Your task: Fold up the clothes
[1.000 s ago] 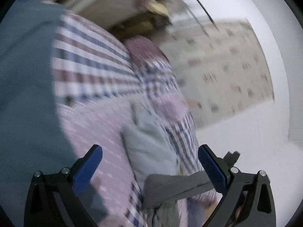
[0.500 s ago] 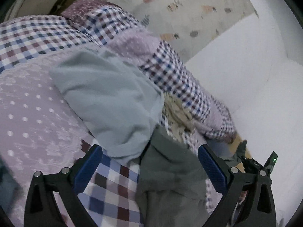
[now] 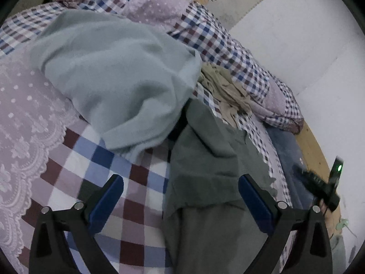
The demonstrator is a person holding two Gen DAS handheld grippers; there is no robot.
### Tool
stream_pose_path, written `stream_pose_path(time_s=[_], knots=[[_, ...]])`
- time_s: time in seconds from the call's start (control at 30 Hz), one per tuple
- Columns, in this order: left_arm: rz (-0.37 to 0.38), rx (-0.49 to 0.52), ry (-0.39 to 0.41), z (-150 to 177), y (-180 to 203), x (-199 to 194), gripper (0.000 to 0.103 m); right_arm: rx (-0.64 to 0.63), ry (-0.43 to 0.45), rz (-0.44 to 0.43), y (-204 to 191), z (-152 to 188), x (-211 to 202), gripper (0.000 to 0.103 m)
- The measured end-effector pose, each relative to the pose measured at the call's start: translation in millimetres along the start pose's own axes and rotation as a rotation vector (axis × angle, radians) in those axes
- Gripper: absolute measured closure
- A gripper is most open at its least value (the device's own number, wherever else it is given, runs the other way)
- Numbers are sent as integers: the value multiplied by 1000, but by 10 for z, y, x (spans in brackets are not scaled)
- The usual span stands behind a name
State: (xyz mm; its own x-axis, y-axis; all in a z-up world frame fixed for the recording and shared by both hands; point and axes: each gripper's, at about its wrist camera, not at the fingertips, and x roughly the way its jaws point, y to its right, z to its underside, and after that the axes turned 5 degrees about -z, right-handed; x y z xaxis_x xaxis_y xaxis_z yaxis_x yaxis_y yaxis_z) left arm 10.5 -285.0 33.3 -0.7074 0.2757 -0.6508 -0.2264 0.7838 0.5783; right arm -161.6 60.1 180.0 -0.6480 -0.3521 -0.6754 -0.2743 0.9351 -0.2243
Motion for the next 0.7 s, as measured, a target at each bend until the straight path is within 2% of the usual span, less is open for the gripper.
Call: stream_pose_path(time_s=[0.1, 0.17, 0.2, 0.23, 0.33, 0.53, 0.57, 0.6, 0.63, 0.67, 0.7], knots=[[21, -4, -19, 27, -21, 32, 3, -122, -56, -225, -613, -52, 180, 50], [18, 13, -26, 38, -1, 51, 11, -208, -131, -343, -1025, -54, 368, 50], [16, 24, -32, 45, 13, 66, 15, -253, -161, -375, -1203, -47, 449, 50], [15, 32, -41, 54, 22, 86, 23, -304, -193, -398, -1388, -40, 542, 50], [2, 65, -65, 76, 59, 163, 31, -422, -278, -431, -1837, -15, 798, 50], [-13, 172, -116, 141, 115, 210, 32, -637, -367, -421, -2545, 74, 1242, 51], [-12, 179, -117, 145, 111, 220, 32, -664, -382, -412, -2621, 106, 1308, 55], [-10, 180, -116, 147, 101, 231, 32, -685, -396, -403, -2680, 133, 1370, 75], [-15, 168, -117, 144, 77, 253, 38, -713, -410, -384, -2738, 161, 1432, 91], [-22, 151, -120, 141, 46, 280, 55, -737, -421, -362, -2788, 183, 1490, 100], [-29, 133, -123, 137, 16, 307, 68, -741, -415, -340, -2799, 162, 1515, 100]])
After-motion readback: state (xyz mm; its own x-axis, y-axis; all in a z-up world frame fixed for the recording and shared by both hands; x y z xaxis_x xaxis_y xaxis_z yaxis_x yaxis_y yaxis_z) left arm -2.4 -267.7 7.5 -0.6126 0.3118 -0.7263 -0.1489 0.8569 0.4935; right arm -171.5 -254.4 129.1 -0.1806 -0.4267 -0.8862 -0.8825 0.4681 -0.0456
